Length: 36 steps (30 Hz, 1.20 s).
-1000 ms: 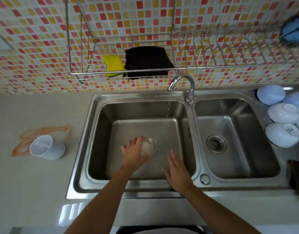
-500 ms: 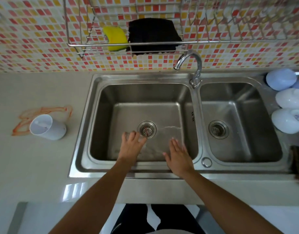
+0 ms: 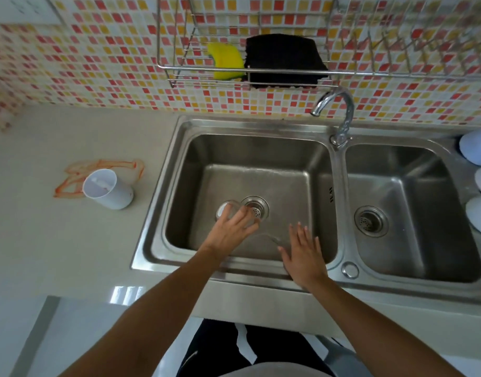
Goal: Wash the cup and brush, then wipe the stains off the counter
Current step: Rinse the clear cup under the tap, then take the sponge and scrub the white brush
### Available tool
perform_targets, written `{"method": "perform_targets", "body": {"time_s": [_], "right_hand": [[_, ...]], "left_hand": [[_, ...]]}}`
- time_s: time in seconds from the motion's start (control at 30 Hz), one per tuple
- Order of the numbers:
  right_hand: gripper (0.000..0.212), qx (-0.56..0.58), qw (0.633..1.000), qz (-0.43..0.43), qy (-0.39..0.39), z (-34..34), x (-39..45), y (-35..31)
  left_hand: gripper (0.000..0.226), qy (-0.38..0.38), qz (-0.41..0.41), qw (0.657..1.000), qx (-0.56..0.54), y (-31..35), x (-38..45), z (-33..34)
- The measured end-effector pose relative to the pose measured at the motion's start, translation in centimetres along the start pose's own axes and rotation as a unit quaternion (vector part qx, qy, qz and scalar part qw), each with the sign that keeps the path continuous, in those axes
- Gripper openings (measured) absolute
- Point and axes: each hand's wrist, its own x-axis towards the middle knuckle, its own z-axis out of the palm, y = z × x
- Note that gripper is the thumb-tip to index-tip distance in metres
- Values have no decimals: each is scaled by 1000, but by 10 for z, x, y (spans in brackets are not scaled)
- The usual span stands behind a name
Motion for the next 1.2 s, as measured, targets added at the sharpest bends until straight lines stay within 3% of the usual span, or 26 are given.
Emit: {"method": "perform_targets", "body": {"time_s": [0.07, 0.2, 0.33, 0.47, 0.6, 0.7, 0.83, 1.07, 1.13, 1.2], "right_hand": [[68, 6, 1000, -9, 16, 2, 3, 1], [63, 71, 996, -8, 46, 6, 12, -21], [65, 195, 977, -8, 87, 8, 21, -74], [63, 277, 957, -39, 76, 12, 42, -148], [72, 323, 942, -55, 73, 17, 62, -233], [79, 341, 936, -82, 41, 18, 75, -297], [92, 348, 929, -115, 55, 24, 95, -363], [97, 379, 915, -115, 74, 34, 116, -411], [92, 382, 914, -121, 72, 39, 117, -414], [87, 380, 915, -117, 72, 41, 117, -415]], "left_hand": [[84, 21, -105, 989, -99, -3, -4, -1], [81, 29, -287, 914, -286, -20, -33, 0], [80, 112, -407, 783, -457, -44, -83, 6], [84, 196, -506, 656, -525, -78, -137, 10], [83, 228, -573, 587, -524, -123, -190, 27], [85, 227, -592, 576, -516, -158, -225, 46], [88, 203, -602, 572, -519, -200, -254, 77], [92, 151, -565, 592, -555, -229, -273, 114], [98, 136, -544, 612, -558, -231, -278, 116], [103, 140, -529, 655, -522, -234, -280, 111]]}}
